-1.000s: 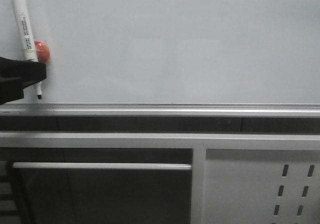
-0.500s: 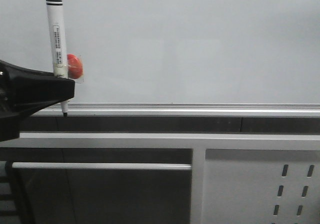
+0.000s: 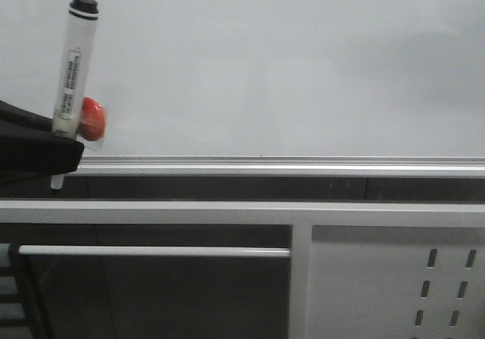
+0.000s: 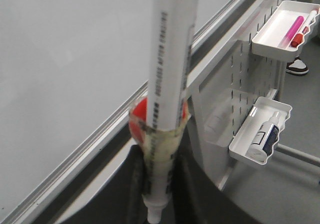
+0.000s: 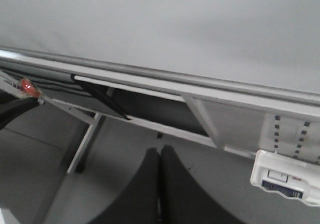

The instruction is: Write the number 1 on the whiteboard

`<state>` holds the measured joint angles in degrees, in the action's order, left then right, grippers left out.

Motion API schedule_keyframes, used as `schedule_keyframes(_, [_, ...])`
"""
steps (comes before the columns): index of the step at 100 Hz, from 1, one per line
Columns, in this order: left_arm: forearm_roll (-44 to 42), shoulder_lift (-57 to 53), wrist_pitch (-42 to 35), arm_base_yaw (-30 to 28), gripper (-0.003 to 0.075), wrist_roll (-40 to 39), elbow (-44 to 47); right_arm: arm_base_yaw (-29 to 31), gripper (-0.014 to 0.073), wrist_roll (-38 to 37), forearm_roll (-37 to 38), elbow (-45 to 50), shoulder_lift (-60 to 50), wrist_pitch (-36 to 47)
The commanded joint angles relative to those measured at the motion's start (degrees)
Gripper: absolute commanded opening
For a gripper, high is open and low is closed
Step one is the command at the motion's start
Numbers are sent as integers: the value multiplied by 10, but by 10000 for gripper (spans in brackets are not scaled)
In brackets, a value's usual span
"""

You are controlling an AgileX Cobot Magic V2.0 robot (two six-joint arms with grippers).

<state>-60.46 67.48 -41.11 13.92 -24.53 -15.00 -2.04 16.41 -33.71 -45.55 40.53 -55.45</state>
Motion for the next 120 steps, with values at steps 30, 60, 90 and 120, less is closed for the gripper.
schedule_keyframes(30, [-174,-103,214,118,-18,-229,-94,-163,-71,61,-30,-13,92,99])
schedule_keyframes(60, [-168,-73,419,304,-18,-238,-120,-314,-71,61,5,-13,162,232])
schedule_keyframes(90, [-163,-30,590,397,-18,-238,-137,-359,-71,61,-15,-16,196,263])
schedule_keyframes(120, [-163,3,550,404,-18,-273,-147,-410,197,61,-19,-16,196,312])
